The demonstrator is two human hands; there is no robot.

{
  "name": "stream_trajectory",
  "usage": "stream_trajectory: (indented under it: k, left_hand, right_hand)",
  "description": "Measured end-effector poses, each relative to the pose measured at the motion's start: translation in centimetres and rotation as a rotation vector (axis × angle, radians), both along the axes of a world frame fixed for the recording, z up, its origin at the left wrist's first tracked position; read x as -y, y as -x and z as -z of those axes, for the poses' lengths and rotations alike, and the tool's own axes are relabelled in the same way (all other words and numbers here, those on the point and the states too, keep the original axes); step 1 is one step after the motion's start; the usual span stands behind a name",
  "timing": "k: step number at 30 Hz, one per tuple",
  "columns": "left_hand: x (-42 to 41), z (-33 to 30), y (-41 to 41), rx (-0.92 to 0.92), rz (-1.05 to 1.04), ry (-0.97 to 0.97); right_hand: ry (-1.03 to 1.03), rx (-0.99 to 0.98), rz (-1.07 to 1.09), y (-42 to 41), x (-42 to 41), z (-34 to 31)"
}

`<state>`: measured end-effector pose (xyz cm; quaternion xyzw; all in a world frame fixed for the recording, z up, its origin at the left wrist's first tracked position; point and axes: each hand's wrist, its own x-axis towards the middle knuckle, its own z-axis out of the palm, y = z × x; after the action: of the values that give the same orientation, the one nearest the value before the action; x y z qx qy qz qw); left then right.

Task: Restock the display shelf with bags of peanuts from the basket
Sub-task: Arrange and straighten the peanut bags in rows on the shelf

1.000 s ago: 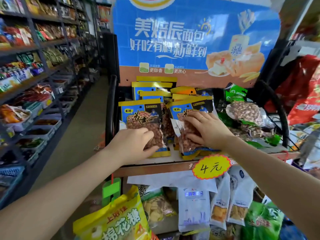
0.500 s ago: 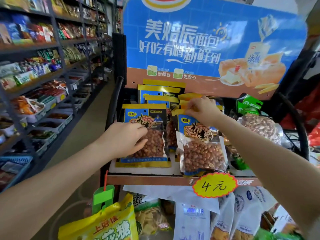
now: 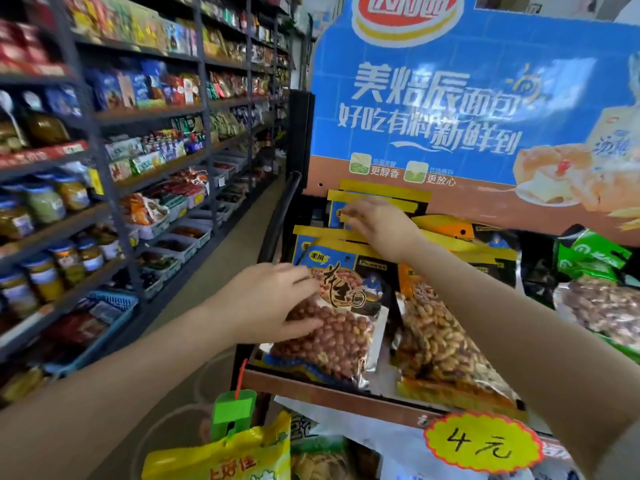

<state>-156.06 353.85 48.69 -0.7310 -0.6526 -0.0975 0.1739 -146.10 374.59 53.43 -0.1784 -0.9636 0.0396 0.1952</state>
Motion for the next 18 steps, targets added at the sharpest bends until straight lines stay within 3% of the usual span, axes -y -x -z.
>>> stream_trajectory:
  k: [7,10,15,18]
  left_hand:
    - [-1.6,0.3,-1.9,-0.041,-0.038,0.108]
    - [-2.3,0.6,-2.0,-0.014,-0.128,0.258]
    - [-2.7,1.9,-1.7,-0.050,-0.170,0.304]
    - [-3.1,2.2,-1.7,-0.035,-0.206,0.297]
  right_hand:
    - [0.070,0.230,-0.025,0.4,-1.3,0.3]
    - [0.102,0.276,-0.034,1.1,-0.5,1.0]
    - [0.147,0.212,0.013,0.8,-1.1,-0.1]
    - [0.137,0.006,0.015,-1.4,-2.6,-2.3]
